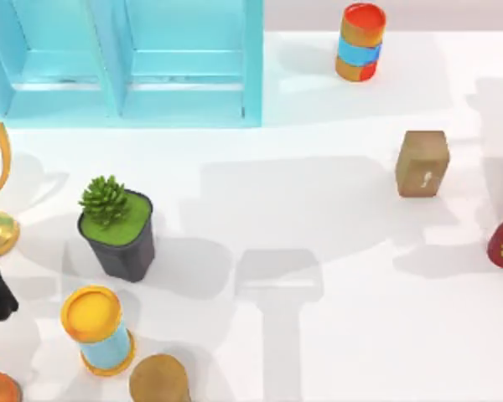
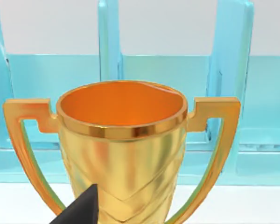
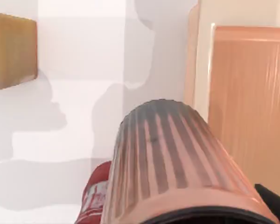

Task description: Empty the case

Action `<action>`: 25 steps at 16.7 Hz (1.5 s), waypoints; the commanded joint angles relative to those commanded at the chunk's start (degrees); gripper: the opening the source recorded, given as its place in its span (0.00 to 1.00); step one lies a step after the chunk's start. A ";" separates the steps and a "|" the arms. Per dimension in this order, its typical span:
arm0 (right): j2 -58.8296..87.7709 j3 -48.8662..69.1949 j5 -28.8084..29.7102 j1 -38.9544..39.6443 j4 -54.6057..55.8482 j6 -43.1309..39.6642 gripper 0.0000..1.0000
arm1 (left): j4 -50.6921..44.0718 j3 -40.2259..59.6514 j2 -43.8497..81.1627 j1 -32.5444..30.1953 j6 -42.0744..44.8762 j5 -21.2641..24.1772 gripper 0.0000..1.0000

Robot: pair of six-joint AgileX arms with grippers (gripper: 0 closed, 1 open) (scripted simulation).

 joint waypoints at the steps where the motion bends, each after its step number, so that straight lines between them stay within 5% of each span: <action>1: -0.87 -2.00 -0.20 3.95 2.28 3.32 0.00 | 0.00 0.00 0.00 0.00 0.00 0.00 1.00; 10: -8.25 -25.36 2.73 32.30 9.58 31.19 0.00 | 0.00 0.00 0.00 0.00 0.00 0.00 1.00; 14: -10.48 -32.04 4.30 34.92 7.93 37.31 0.00 | 0.00 0.00 0.00 0.00 0.00 0.00 1.00; 25: -8.17 -36.85 4.33 35.26 14.59 38.11 0.00 | 0.00 0.00 0.00 0.00 0.00 0.00 1.00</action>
